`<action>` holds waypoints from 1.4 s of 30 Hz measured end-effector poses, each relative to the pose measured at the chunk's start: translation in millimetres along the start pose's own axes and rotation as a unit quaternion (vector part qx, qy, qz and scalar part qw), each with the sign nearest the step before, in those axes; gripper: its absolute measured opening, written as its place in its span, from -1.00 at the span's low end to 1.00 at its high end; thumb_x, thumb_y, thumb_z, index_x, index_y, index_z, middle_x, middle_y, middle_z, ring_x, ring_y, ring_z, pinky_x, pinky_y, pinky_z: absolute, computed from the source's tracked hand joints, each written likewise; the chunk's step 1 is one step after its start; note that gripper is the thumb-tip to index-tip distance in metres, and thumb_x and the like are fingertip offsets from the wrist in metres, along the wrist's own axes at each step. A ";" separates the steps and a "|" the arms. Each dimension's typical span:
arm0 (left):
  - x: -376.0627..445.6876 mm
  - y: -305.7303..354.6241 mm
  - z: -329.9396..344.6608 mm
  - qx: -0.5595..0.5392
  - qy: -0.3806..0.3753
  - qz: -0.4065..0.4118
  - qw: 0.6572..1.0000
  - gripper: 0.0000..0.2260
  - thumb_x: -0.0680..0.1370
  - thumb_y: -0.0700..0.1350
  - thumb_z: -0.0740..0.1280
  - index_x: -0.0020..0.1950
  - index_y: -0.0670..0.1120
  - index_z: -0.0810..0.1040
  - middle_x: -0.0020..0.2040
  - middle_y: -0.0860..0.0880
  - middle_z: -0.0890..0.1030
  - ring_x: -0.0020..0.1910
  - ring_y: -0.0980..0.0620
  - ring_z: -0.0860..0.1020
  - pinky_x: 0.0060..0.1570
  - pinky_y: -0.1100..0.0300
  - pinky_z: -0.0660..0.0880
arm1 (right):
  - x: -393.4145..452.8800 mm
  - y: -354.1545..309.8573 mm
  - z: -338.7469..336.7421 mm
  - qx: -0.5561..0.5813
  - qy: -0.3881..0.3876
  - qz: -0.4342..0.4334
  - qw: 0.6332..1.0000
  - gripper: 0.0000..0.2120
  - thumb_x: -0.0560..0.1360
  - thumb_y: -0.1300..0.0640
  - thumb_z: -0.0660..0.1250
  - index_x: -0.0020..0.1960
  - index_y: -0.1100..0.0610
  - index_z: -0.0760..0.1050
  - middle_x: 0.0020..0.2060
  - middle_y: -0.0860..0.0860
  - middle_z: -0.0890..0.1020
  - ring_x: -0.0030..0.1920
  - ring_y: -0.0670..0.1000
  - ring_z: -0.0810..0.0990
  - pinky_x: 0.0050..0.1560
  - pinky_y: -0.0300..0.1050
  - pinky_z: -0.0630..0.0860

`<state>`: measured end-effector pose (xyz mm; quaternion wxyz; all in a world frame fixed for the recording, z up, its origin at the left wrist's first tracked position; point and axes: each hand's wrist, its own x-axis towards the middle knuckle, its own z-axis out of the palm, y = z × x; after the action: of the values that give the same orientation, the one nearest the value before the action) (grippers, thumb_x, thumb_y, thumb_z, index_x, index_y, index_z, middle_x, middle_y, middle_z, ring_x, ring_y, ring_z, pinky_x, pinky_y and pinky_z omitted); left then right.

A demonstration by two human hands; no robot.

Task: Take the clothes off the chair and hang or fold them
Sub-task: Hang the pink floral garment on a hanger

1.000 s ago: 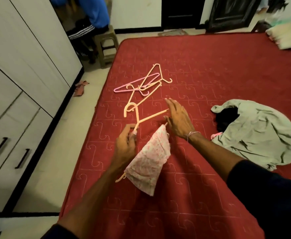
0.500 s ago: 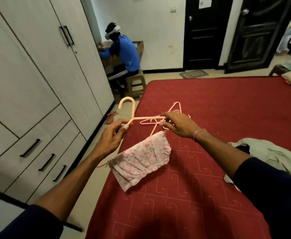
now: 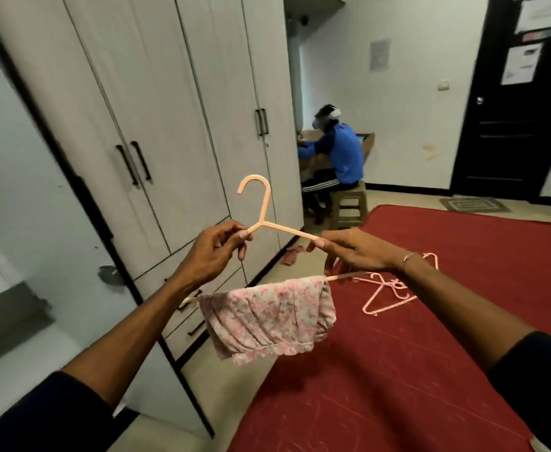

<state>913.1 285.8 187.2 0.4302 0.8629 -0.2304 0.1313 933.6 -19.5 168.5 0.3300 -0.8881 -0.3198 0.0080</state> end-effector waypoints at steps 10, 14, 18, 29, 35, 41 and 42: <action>-81.5 -16.8 -169.2 0.117 0.179 -0.012 0.977 -0.86 0.62 -0.08 0.34 0.12 -0.03 0.66 -0.21 -0.01 0.69 -0.25 -0.06 0.61 -0.23 0.21 0.51 | 87.5 -154.4 68.0 -0.025 0.081 -0.105 0.991 -0.73 0.70 -0.05 0.10 0.15 0.04 0.52 -0.31 -0.01 0.67 -0.37 -0.09 0.65 -0.30 -0.14 0.59; -117.6 -30.1 -238.4 0.272 0.244 -0.018 0.931 -0.69 0.58 -0.04 0.40 0.31 -0.06 0.56 0.06 -0.05 0.65 0.06 -0.03 0.52 0.04 0.01 0.53 | 117.5 -221.6 98.2 0.004 0.106 -0.130 0.986 -0.76 0.69 -0.04 0.13 0.15 0.07 0.49 -0.29 0.05 0.66 -0.42 -0.06 0.66 -0.38 -0.20 0.60; -157.8 -35.9 -302.4 0.349 0.329 -0.045 0.876 -0.60 0.57 -0.06 0.39 0.36 -0.15 0.45 0.25 -0.15 0.53 0.26 -0.14 0.42 0.19 -0.09 0.48 | 150.2 -291.1 120.7 -0.027 0.159 -0.169 0.972 -0.76 0.68 -0.01 0.14 0.18 0.09 0.49 -0.32 0.00 0.65 -0.43 -0.12 0.63 -0.36 -0.20 0.62; -233.9 -42.0 -449.3 0.432 0.359 -0.108 0.820 -0.54 0.58 -0.06 0.36 0.44 -0.15 0.40 0.32 -0.16 0.50 0.31 -0.17 0.40 0.24 -0.11 0.44 | 243.0 -445.7 185.4 -0.133 0.274 -0.223 0.926 -0.70 0.66 -0.12 0.14 0.23 0.05 0.46 -0.41 -0.09 0.50 -0.50 -0.09 0.54 -0.45 -0.21 0.48; -239.9 -62.6 -506.1 0.481 0.350 -0.157 0.789 -0.49 0.58 0.00 0.35 0.48 -0.11 0.34 0.39 -0.15 0.45 0.36 -0.18 0.38 0.28 -0.12 0.43 | 289.6 -511.8 206.3 -0.164 0.307 -0.225 0.910 -0.70 0.68 -0.12 0.10 0.19 0.06 0.46 -0.31 0.07 0.58 -0.45 0.02 0.48 -0.48 -0.18 0.32; -221.6 -82.0 -566.3 0.514 0.355 -0.165 0.763 -0.50 0.58 -0.01 0.34 0.48 -0.11 0.34 0.40 -0.15 0.45 0.36 -0.17 0.40 0.27 -0.09 0.43 | 348.8 -553.1 214.1 -0.136 0.301 -0.241 0.912 -0.78 0.68 -0.05 0.18 0.23 0.05 0.42 -0.28 0.08 0.61 -0.39 0.06 0.59 -0.40 -0.12 0.55; -216.7 -86.6 -576.9 0.521 0.354 -0.166 0.759 -0.51 0.59 -0.01 0.34 0.48 -0.11 0.34 0.40 -0.15 0.44 0.35 -0.16 0.40 0.27 -0.08 0.43 | 361.9 -559.1 216.0 -0.132 0.299 -0.248 0.912 -0.79 0.68 -0.04 0.19 0.23 0.05 0.41 -0.27 0.08 0.62 -0.38 0.06 0.60 -0.37 -0.10 0.59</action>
<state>754.7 856.0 379.6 -0.0193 0.8710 0.1891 0.4531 858.0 636.5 401.3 0.2814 -0.7767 -0.4141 -0.3821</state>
